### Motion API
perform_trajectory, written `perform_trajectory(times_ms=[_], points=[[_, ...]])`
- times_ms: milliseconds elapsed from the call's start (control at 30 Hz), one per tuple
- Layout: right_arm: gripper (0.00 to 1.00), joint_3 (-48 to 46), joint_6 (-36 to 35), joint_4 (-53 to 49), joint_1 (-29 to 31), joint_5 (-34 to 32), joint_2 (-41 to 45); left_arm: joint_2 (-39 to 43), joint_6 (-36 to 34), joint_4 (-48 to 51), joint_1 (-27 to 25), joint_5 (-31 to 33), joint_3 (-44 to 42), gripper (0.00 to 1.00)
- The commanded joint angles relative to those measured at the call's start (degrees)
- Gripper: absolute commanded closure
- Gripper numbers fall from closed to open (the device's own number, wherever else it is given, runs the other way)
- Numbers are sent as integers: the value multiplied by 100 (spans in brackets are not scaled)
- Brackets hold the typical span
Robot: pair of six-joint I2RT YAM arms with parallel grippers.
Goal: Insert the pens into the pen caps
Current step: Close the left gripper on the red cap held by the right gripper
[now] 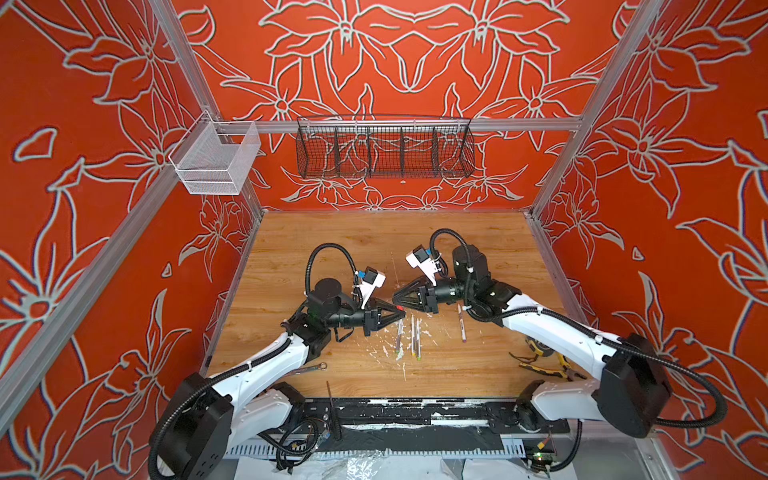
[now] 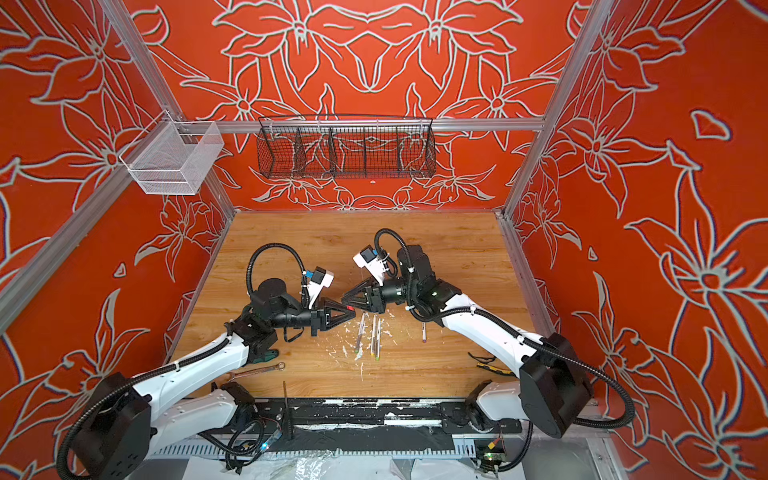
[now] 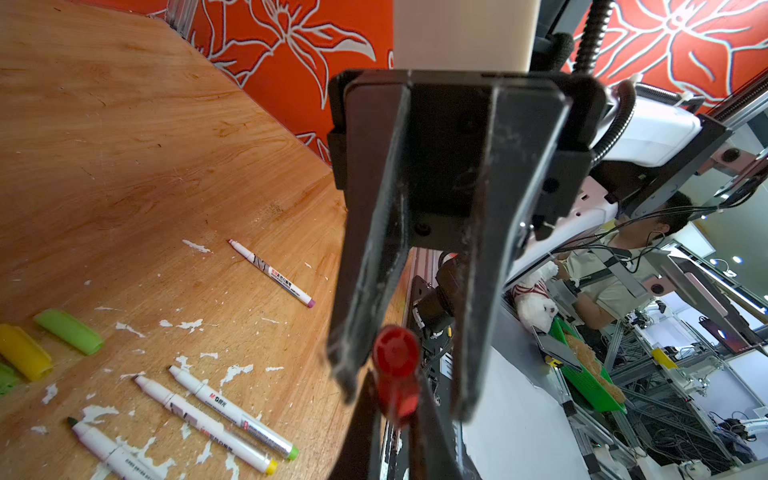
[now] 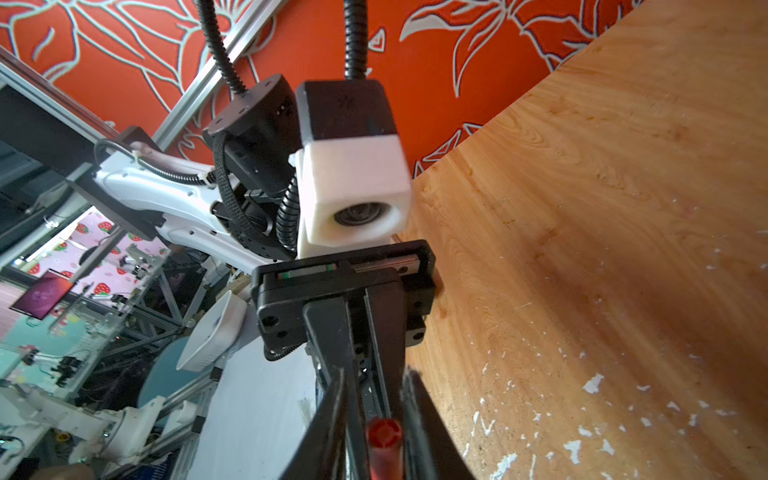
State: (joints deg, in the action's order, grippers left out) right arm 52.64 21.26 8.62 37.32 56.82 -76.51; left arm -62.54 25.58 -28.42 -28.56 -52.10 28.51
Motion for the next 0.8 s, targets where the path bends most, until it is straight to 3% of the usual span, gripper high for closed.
perform_trajectory(times_ms=[0, 100, 267, 400, 433, 567, 767], points=[[70, 139, -139, -150, 47, 89, -37, 5, -39, -103, 8, -64, 154, 100], [74, 149, -148, -150, 47, 92, -44, 14, -62, -93, 8, -55, 155, 100], [89, 210, -197, -236, 56, 110, -75, 22, -47, -84, 8, -55, 163, 100], [95, 237, -210, -273, 56, 108, -92, 66, -48, -74, 8, -40, 178, 100], [96, 238, -210, -273, 52, 109, -83, 88, -46, -70, 8, -13, 172, 98], [99, 255, -210, -291, 56, 81, -89, 188, -38, -72, 8, 156, 126, 71], [99, 239, -218, -293, 56, 110, -67, 415, -139, 87, 18, 502, 54, 55]])
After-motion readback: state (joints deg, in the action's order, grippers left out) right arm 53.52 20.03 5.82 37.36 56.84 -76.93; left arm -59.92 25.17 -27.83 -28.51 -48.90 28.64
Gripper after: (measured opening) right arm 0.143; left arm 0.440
